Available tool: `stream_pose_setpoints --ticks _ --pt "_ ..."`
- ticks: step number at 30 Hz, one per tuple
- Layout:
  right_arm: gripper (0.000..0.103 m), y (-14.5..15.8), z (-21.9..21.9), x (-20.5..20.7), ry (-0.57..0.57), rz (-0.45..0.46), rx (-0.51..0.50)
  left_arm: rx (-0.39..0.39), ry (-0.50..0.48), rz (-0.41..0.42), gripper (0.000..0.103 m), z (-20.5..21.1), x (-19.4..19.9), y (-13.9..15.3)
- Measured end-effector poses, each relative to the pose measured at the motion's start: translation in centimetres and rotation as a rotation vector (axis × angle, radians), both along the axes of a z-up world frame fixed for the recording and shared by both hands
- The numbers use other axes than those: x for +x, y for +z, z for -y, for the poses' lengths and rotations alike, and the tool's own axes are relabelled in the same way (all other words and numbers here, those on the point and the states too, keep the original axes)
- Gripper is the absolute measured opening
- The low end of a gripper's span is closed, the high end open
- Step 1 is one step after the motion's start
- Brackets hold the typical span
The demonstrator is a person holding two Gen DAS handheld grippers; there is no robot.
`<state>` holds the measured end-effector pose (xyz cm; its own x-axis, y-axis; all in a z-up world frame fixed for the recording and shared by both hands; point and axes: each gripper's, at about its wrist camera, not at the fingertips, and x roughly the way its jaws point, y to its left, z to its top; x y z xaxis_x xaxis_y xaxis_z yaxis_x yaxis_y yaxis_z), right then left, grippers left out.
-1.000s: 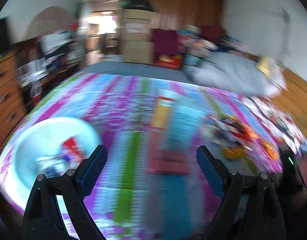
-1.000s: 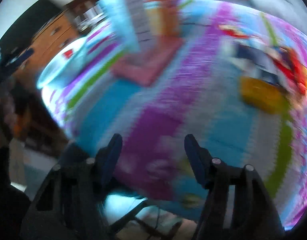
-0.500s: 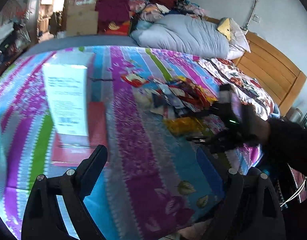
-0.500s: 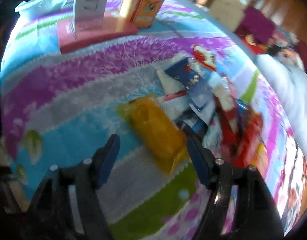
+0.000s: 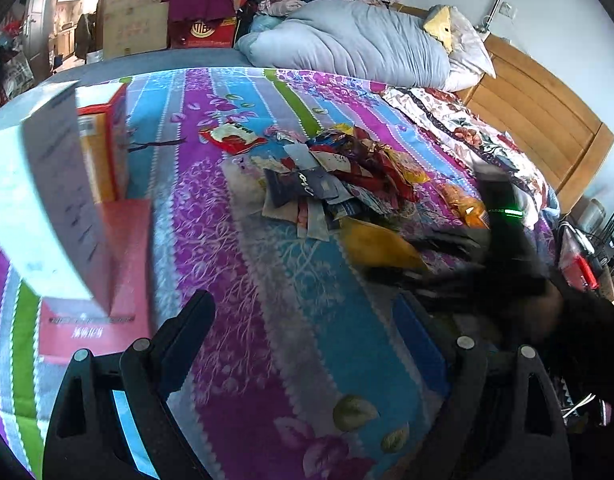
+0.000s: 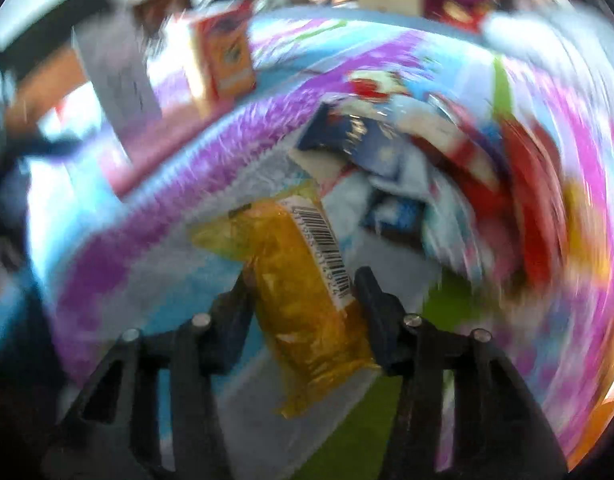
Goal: Organize snacks
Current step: 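Grasp a yellow barcoded bread packet with the right gripper while the left gripper grasps another dark-blue 'love' packet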
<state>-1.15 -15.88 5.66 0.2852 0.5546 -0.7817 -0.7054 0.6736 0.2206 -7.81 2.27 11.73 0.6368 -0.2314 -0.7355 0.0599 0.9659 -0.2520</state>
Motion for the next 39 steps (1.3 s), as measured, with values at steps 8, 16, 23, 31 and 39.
stream_pose_setpoints --ticks 8,16,23,31,39 --pt "0.050 -0.7 7.0 -2.2 -0.192 -0.169 0.149 0.105 -0.139 0.046 0.091 2.9 7.1 -2.2" --pt "0.050 -1.5 8.4 -1.0 -0.220 -0.212 0.194 0.514 -0.357 0.166 0.078 6.5 13.8 -4.7" --pt "0.051 -1.8 8.2 -0.7 -0.185 -0.223 0.196 0.565 -0.414 0.144 0.067 6.6 15.7 -6.6" --pt "0.049 -1.2 6.6 -1.1 -0.137 -0.139 0.108 0.501 -0.510 0.064 0.032 8.0 16.5 -7.9" --pt "0.043 -0.9 7.0 -1.1 -0.211 -0.132 0.134 0.306 -0.324 -0.032 0.030 6.6 12.5 -5.9"
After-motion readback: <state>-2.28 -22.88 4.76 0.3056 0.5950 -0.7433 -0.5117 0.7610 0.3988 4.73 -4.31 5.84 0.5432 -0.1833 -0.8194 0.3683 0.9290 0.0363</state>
